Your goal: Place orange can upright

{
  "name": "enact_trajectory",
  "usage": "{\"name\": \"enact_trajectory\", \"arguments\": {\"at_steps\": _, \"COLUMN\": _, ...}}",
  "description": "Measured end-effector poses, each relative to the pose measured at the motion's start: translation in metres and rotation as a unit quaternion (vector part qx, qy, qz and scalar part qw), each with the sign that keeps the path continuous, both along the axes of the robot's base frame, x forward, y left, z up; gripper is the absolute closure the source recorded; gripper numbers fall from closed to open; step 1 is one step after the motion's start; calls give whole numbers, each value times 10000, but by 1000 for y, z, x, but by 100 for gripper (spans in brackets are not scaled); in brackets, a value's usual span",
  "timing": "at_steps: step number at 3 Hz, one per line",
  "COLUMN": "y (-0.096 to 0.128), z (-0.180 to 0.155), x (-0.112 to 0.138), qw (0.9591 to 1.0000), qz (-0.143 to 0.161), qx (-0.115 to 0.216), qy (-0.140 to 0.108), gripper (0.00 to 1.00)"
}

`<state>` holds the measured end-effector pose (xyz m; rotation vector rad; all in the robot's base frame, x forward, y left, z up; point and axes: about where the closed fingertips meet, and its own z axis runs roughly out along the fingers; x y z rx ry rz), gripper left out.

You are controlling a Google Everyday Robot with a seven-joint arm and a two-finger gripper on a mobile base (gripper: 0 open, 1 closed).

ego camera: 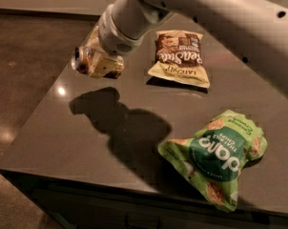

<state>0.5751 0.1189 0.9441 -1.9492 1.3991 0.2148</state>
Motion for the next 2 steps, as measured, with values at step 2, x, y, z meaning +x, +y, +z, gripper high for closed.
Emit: {"name": "enact_trajectory", "arguments": {"at_steps": 2, "y": -24, "z": -18, "x": 23, "qw": 9728, "qz": -449, "qx": 1772, "qy": 1426, "gripper": 100}}
